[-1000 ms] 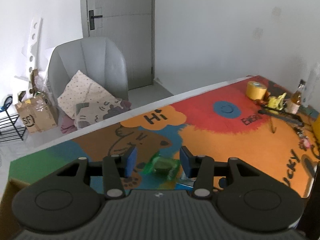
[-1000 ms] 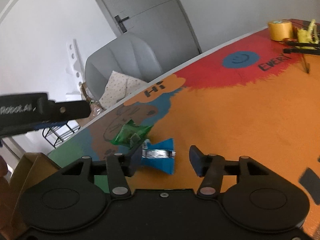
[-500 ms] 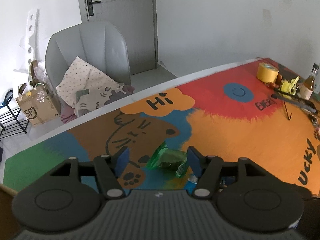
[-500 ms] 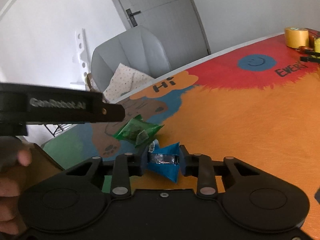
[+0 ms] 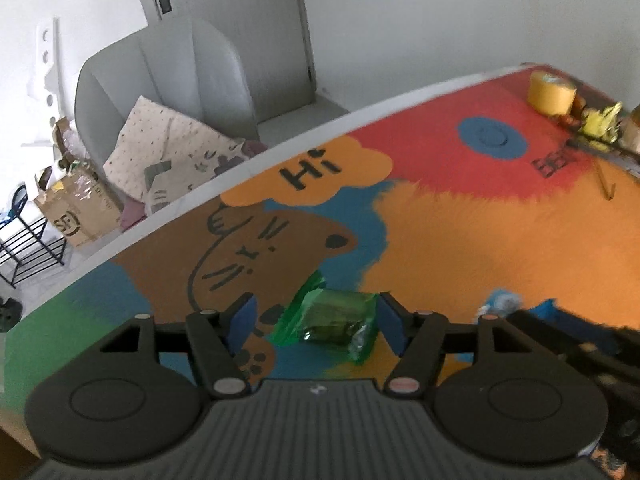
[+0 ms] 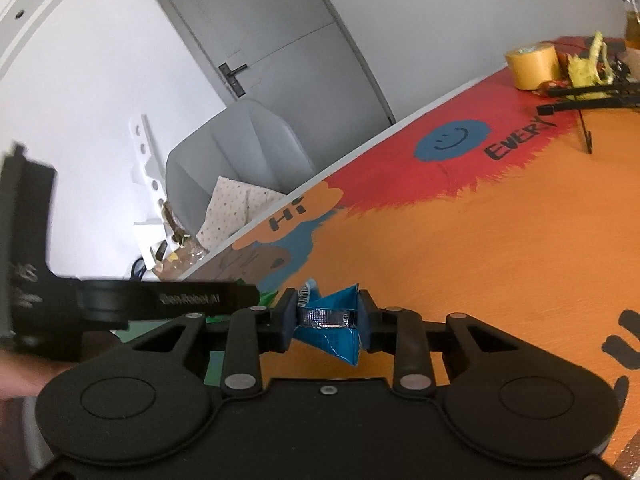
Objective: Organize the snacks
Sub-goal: 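Carry both packets over the box and open both tools to release them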
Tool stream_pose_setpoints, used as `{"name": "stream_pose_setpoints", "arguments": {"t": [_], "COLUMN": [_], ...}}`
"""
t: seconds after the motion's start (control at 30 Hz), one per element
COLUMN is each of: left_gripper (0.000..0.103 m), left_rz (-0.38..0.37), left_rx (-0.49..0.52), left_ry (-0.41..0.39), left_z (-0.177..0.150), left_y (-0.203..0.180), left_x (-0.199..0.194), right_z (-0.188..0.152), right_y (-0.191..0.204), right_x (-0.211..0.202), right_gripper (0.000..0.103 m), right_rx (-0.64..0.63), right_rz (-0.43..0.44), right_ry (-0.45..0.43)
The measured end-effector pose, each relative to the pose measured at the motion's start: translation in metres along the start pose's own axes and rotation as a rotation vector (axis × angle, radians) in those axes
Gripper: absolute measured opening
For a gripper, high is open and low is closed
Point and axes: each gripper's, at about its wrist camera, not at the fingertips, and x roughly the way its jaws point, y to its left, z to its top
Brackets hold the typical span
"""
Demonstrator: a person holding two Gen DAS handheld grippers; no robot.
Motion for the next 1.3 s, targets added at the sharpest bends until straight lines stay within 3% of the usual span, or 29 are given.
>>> {"name": "stream_pose_setpoints", "arguments": {"t": [0.13, 0.43, 0.53, 0.6, 0.83, 0.9, 1.3], "left_gripper": [0.065, 0.065, 0.054, 0.039, 0.032, 0.024, 0.022], "left_rz": [-0.007, -0.019, -0.027, -0.039, -0.069, -0.084, -0.159], "left_rx": [-0.033, -0.023, -0.008, -0.007, -0.023, -0.027, -0.087], "left_ry": [0.015, 0.016, 0.030, 0.033, 0.012, -0.002, -0.053], "left_z": [0.001, -0.001, -0.003, -0.003, -0.005, -0.005, -0.014], "left_y": [0.003, -0.004, -0.005, -0.004, -0.001, 0.001, 0.016], "left_x": [0.007, 0.014, 0.016, 0.015, -0.006, -0.016, -0.059], "right_z": [-0.001, -0.003, -0.002, -0.002, -0.004, -0.005, -0.015], "right_y": [-0.003, -0.001, -0.002, -0.001, 0.003, 0.005, 0.032], "right_x": [0.002, -0.001, -0.001, -0.001, -0.004, -0.005, -0.038], "right_gripper": [0.029, 0.029, 0.029, 0.029, 0.029, 0.029, 0.029], "right_rx": [-0.005, -0.015, -0.011, -0.014, -0.016, -0.019, -0.059], "right_rz": [-0.041, -0.047, -0.044, -0.047, -0.043, -0.045, -0.035], "right_ry": [0.007, 0.009, 0.010, 0.010, 0.006, 0.009, -0.021]}}
